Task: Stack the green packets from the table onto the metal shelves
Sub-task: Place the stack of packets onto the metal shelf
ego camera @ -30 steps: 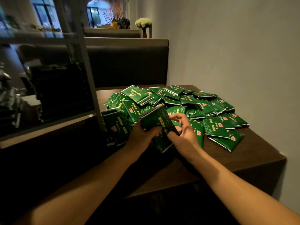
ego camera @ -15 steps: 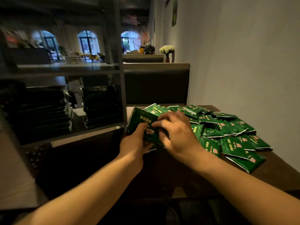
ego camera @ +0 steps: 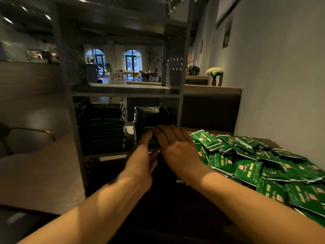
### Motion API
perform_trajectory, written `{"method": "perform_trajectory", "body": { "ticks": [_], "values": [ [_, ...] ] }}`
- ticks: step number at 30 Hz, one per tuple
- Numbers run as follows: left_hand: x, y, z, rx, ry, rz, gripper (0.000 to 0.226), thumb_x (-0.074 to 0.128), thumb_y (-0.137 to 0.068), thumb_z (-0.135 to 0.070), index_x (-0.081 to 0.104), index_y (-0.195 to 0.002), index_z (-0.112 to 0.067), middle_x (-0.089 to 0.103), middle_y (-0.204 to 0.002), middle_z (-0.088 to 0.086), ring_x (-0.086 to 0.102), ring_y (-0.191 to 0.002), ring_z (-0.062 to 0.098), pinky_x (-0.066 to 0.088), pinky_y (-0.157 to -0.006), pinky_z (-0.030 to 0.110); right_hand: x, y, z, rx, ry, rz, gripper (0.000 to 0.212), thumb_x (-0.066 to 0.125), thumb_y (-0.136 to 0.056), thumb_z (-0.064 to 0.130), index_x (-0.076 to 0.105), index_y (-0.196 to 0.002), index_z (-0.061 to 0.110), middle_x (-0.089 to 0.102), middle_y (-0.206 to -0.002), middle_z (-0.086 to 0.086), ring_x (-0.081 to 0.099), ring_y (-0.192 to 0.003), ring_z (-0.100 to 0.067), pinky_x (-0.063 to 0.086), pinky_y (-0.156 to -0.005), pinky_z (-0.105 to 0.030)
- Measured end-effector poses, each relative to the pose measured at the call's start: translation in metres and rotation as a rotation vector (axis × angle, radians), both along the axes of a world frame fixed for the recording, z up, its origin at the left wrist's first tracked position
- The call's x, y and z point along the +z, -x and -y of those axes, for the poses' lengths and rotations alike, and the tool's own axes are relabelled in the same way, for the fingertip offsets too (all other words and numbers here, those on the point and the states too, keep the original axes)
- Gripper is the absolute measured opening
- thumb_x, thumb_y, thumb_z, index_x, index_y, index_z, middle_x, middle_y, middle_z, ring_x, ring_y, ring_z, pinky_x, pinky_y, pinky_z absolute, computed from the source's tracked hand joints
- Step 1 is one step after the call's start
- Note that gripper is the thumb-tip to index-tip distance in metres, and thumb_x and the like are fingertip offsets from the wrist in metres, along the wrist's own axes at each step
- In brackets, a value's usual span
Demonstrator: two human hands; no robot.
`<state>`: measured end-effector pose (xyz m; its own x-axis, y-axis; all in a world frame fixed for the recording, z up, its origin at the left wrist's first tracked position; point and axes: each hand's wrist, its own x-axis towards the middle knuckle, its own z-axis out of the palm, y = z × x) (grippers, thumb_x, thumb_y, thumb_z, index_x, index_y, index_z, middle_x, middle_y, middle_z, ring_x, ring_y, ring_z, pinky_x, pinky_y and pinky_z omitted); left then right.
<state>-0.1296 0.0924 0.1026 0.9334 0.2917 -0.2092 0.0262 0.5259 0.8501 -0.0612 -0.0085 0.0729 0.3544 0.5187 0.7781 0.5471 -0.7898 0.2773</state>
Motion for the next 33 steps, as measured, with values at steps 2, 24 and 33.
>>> {"method": "perform_trajectory", "body": {
  "ticks": [2,24,33],
  "values": [
    [0.004,-0.006,-0.005,0.022,0.001,0.016,0.014,0.062,-0.088,-0.043,0.062,-0.094,-0.031,0.067,-0.095,-0.005,0.062,-0.092,0.013,0.046,-0.078,0.028,0.006,-0.015,-0.007,-0.022,-0.009,-0.031,0.053,0.070,-0.078,0.023,0.058,-0.128,0.012,0.062,-0.123,-0.008,0.060,-0.111,-0.028,0.047,-0.092,-0.036],
    [-0.028,-0.035,-0.023,0.163,-0.127,0.022,0.016,0.051,-0.095,-0.012,0.058,-0.098,-0.026,0.062,-0.089,-0.004,0.051,-0.065,0.011,0.043,-0.061,0.025,-0.002,-0.057,-0.026,-0.112,0.079,-0.237,0.055,0.059,-0.079,0.028,0.057,-0.127,0.003,0.061,-0.116,-0.014,0.060,-0.105,-0.032,0.046,-0.097,-0.042],
    [-0.033,-0.029,-0.003,0.184,-0.260,0.074,0.017,0.050,-0.094,-0.013,0.059,-0.092,-0.027,0.061,-0.084,-0.003,0.051,-0.065,0.013,0.043,-0.061,0.027,0.001,-0.018,-0.002,-0.011,-0.031,-0.232,0.057,0.042,-0.078,0.037,0.060,-0.125,0.011,0.059,-0.121,-0.009,0.048,-0.111,-0.029,0.039,-0.089,-0.038]
  ]
}}
